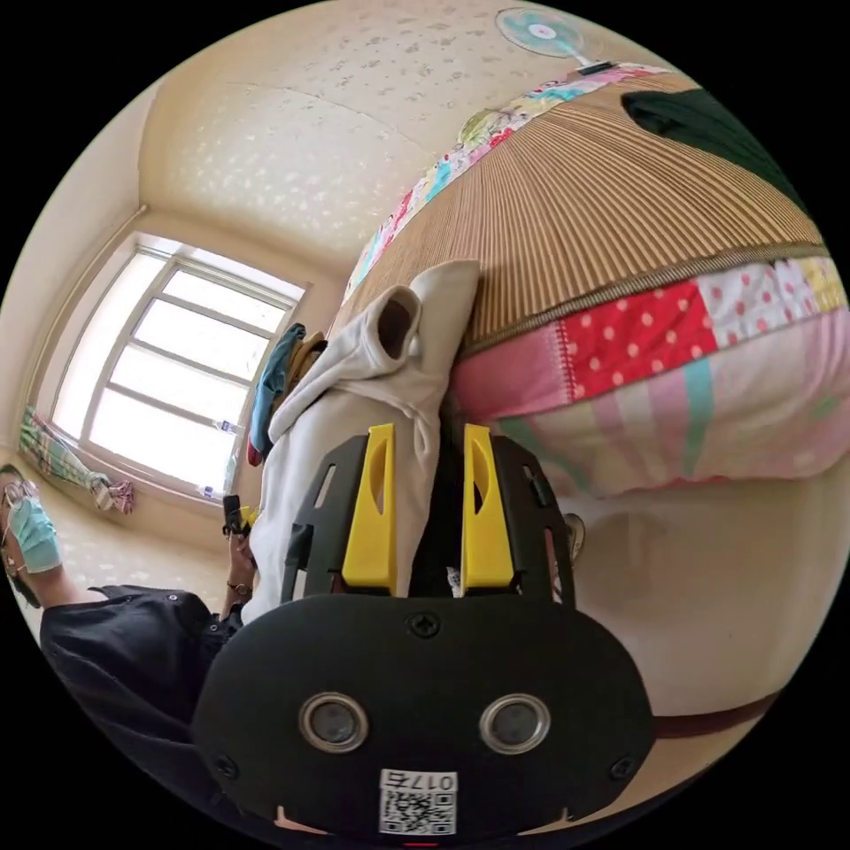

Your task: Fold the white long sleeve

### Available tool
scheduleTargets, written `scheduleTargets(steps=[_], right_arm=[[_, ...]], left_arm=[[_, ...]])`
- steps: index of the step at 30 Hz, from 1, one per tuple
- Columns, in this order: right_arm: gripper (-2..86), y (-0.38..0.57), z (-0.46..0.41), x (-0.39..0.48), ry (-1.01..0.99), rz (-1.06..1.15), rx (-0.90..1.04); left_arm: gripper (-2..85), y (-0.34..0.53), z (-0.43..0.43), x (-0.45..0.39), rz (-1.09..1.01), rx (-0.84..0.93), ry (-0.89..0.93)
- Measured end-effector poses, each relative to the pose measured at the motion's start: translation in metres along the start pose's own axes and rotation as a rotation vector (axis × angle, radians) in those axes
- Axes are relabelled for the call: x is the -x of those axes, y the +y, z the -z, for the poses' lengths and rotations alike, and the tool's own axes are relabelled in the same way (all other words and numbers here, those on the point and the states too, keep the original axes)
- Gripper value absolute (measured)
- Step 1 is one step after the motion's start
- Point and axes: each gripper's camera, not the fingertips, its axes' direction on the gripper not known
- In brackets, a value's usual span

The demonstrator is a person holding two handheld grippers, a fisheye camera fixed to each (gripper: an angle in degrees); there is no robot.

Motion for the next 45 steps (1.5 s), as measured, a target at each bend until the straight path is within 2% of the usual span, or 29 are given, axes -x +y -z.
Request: scheduleTargets(steps=[3,6,10,13,16,20,22,26,28,32,34,36,40,45], right_arm=[[12.8,0.035,0.030,-0.022,-0.088,0.008,0.116],[15.0,0.068,0.032,-0.051,-0.181,-0.065,0.324],[16.9,0.111,0.031,-0.071,-0.423,-0.125,0.460],[16.2,0.127,0.035,-0.074,-0.581,-0.106,0.507],[14.2,0.134,0.050,-0.074,-0.644,-0.070,0.509],[12.3,0.140,0.064,-0.061,-0.769,0.006,0.590],[11.3,0.142,0.066,-0.059,-0.760,0.022,0.618],[10.5,0.140,0.077,-0.062,-0.797,0.033,0.604],[9.3,0.139,0.083,-0.063,-0.807,0.044,0.582],[4.1,0.143,0.107,-0.060,-0.822,0.098,0.506],[3.1,0.144,0.122,-0.057,-0.828,0.129,0.454],[2.4,0.142,0.138,-0.048,-0.830,0.172,0.405],[1.6,0.130,0.167,-0.022,-0.741,0.263,0.343],[1.3,0.109,0.203,0.000,-0.761,0.334,0.195]], left_arm=[[15.0,0.017,0.005,0.007,0.031,0.131,0.100],[17.8,0.028,-0.003,0.004,0.042,0.263,0.123],[14.3,0.035,-0.022,-0.016,-0.015,0.488,0.220],[13.1,0.045,-0.007,-0.006,0.027,0.455,0.256],[13.0,0.056,0.005,-0.004,0.033,0.474,0.332],[13.7,0.065,0.033,-0.008,0.010,0.473,0.327],[15.7,0.078,0.056,-0.004,0.030,0.486,0.285],[17.3,0.097,0.051,-0.004,0.049,0.629,0.195],[17.9,0.100,0.039,-0.023,-0.028,0.673,0.200],[12.5,0.100,0.046,-0.038,-0.103,0.603,0.164],[4.9,0.107,0.064,-0.056,-0.181,0.575,0.159],[4.3,0.108,0.091,-0.074,-0.241,0.509,0.216],[4.0,0.102,0.175,-0.095,-0.310,0.194,0.365],[4.0,0.092,0.194,-0.112,-0.330,0.025,0.528]])
